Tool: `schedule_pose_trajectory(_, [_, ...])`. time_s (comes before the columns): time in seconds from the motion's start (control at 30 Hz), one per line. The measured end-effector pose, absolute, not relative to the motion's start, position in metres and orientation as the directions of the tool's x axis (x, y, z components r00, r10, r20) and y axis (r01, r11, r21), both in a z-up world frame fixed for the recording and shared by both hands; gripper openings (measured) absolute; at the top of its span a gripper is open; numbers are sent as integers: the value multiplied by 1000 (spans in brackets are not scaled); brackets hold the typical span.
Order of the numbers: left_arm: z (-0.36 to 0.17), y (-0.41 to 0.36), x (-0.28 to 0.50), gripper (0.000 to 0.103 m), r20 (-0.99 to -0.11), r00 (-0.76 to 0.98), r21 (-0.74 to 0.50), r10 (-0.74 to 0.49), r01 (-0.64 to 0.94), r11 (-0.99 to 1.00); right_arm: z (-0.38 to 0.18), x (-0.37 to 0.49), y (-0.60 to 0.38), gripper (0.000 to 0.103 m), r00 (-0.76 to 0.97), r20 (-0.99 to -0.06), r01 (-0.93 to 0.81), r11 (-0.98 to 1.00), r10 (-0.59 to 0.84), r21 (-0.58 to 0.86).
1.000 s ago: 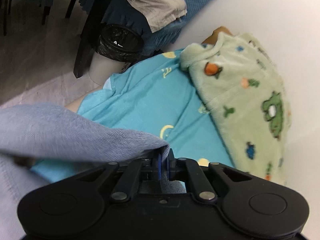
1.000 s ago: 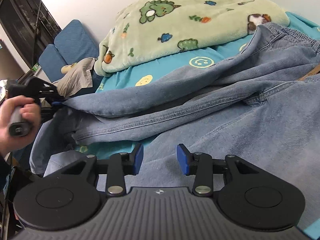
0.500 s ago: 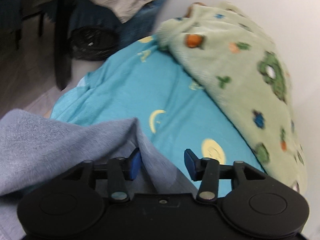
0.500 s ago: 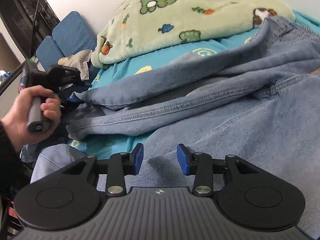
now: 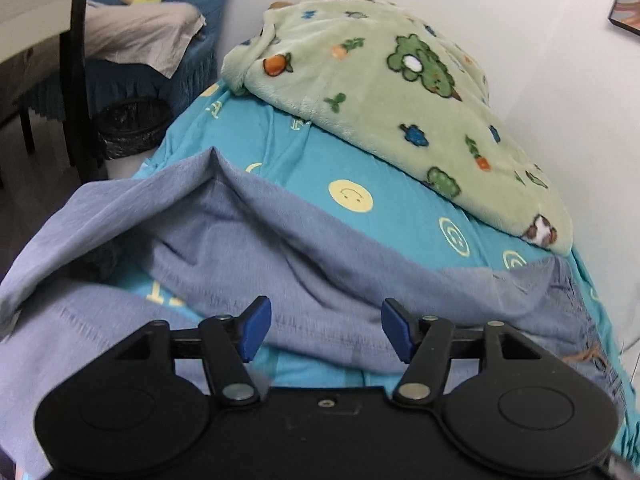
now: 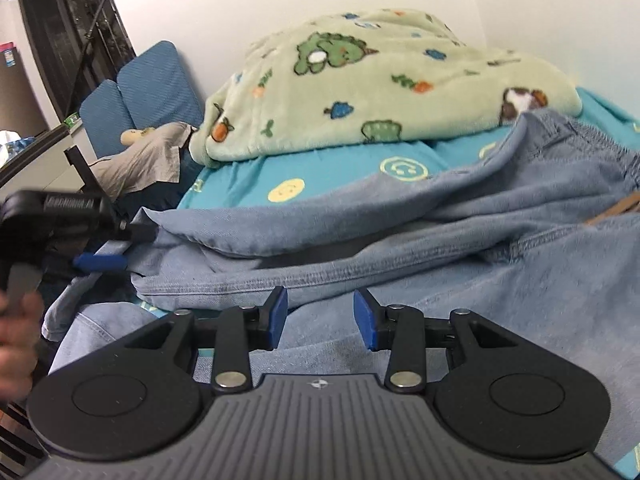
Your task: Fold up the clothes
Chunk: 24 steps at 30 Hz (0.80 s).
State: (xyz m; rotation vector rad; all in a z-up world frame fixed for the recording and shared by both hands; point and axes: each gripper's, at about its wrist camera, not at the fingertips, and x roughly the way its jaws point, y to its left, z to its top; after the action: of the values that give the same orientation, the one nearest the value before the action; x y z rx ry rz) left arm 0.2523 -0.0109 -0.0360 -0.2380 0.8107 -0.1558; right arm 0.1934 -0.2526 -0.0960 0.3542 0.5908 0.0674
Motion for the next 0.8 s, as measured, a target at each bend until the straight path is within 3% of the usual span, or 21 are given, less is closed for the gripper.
schedule_pose_trajectory(0.43, [-59,-14,223,62,-697,673,-283,-248,60,957,-96,202,-255,41,841,-525,28,961,127,276])
schedule_pose_trajectory(0.8, [-60,-20,216,62,-662,706,-208,-253,152,966,-105,241,-269,41,802,-557,73,889,218,452])
